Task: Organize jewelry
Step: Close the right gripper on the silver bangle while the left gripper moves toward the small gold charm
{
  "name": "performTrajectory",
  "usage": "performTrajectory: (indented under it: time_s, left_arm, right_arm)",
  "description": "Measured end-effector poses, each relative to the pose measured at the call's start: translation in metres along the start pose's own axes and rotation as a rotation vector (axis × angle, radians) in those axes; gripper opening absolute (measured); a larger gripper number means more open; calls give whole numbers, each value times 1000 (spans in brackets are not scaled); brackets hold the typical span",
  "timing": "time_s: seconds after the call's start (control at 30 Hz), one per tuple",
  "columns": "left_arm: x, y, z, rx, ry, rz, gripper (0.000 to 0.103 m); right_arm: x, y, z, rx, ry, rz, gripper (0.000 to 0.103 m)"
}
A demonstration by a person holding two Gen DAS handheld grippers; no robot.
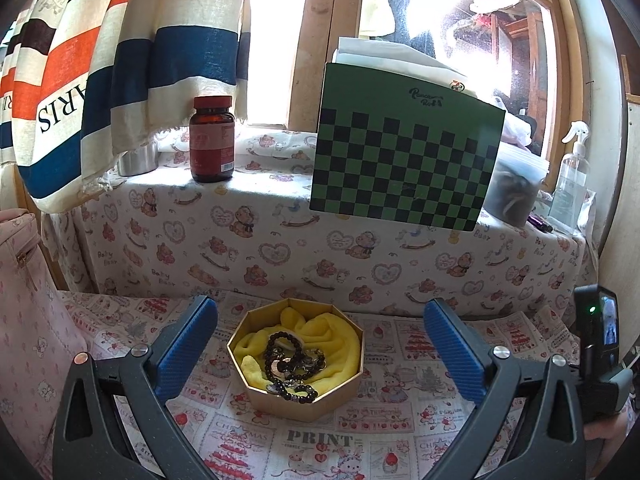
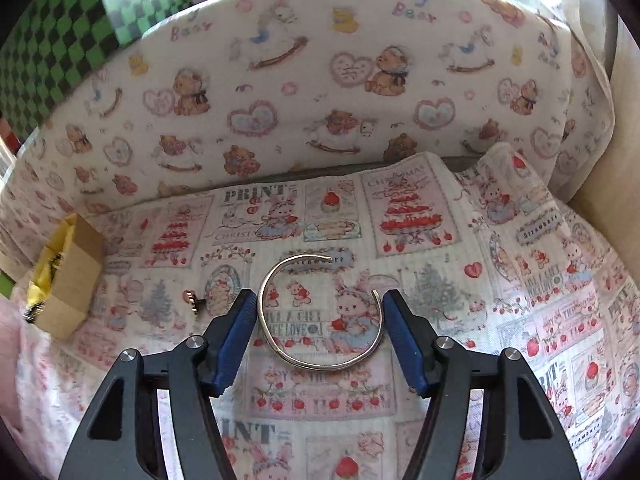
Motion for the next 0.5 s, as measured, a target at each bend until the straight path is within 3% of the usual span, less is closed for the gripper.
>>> performTrajectory:
  time_s: [0.13,0.23,0.3,0.43,0.5]
  left_arm:
    - [-11,-11,3,14,-8,30,102]
    - [-28,-27,13,55,-5,109,102]
    - [-35,-37,19,111,3,88,102]
    - [-57,-52,25,198,-72,68,102]
    - [-68,-57,30,222,-69,83,95]
  right_arm:
    - [-15,8,-23,-84,26,31,67]
    - [-23,13,-40,-141,46,63,67]
    - [-26,13,-47,-149,53,87,67]
    - [-39,14,-56,-174,57,112,67]
    - [-45,14,-63,-195,39,95,67]
Point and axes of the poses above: each gripper's, at about its wrist camera, not at the fingertips, and z roughly the way its jaws point, x to its left, y to its top, the point moved 7 cm from there along z, roughly the way its jaws point, and after that the axes turned 11 degrees about -z, right-handed, at the moved point
